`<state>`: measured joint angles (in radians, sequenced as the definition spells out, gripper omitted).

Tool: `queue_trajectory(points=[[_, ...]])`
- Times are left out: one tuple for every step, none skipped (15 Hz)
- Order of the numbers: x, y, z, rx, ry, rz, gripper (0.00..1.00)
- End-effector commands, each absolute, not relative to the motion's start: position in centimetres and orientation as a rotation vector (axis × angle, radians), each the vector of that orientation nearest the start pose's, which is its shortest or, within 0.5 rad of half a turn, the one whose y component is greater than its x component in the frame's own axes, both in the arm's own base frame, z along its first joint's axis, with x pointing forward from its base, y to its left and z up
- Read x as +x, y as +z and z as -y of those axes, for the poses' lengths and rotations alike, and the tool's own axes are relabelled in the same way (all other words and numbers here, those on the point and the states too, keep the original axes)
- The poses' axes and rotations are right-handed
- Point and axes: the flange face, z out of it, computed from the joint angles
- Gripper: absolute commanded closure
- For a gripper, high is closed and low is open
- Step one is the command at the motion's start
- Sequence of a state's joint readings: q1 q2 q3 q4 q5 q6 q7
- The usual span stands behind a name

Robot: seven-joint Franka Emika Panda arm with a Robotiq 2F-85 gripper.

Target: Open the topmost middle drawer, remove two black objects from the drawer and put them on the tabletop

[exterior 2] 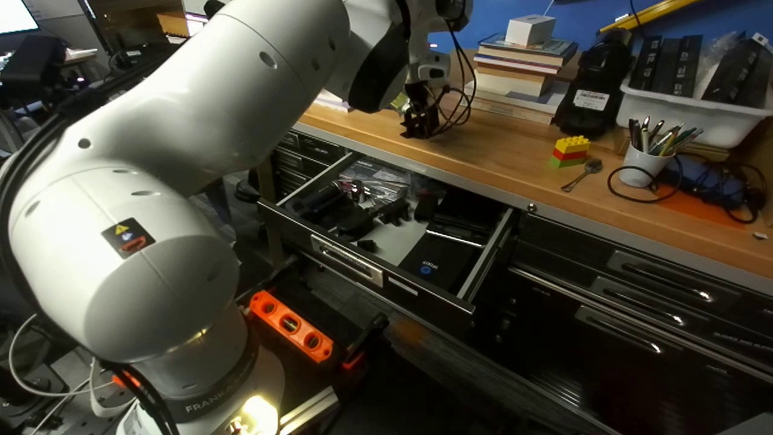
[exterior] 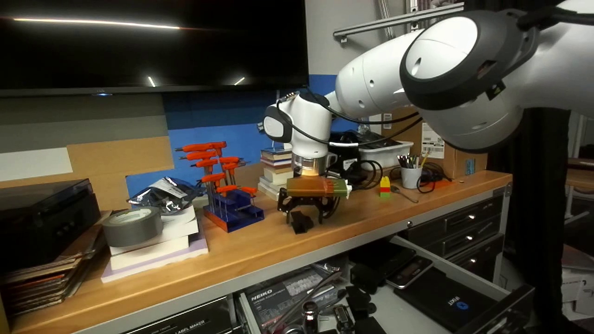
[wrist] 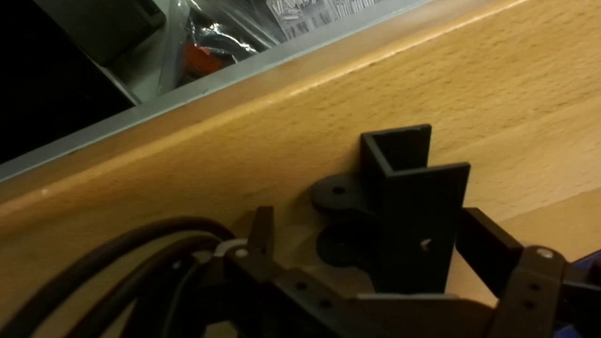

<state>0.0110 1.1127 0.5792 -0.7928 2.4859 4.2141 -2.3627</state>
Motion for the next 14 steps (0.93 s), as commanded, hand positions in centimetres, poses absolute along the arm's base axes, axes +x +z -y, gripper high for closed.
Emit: queue_trajectory(points=[[64.6, 30.4, -13.0, -3.016, -0.523, -0.489, 0.00], [64.6, 31.1, -12.9, -3.014, -0.543, -0.491, 0.00], [64.6, 32.1, -12.7, -3.011, -0.572, -0.495, 0.00], [64.5, 33.0, -12.5, -3.009, -0.590, -0.500, 0.00], [64.3, 34.2, -12.3, -3.012, -0.601, -0.511, 0.00], [64.0, 35.1, -12.0, -3.017, -0.602, -0.520, 0.00], [63.2, 35.4, -11.1, -3.029, -0.591, -0.527, 0.00], [62.8, 35.9, -10.6, -3.041, -0.588, -0.534, 0.00], [61.9, 36.2, -9.6, -3.066, -0.552, -0.556, 0.00], [61.6, 35.5, -9.4, -3.087, -0.539, -0.537, 0.00], [61.0, 34.4, -8.5, -3.118, -0.488, -0.540, 0.00], [60.3, 33.8, -7.8, -3.142, -0.450, -0.549, 0.00], [59.5, 32.5, -7.1, -3.158, -0.379, -0.522, 0.00], [58.6, 32.2, -6.6, -3.173, -0.324, -0.502, 0.00]])
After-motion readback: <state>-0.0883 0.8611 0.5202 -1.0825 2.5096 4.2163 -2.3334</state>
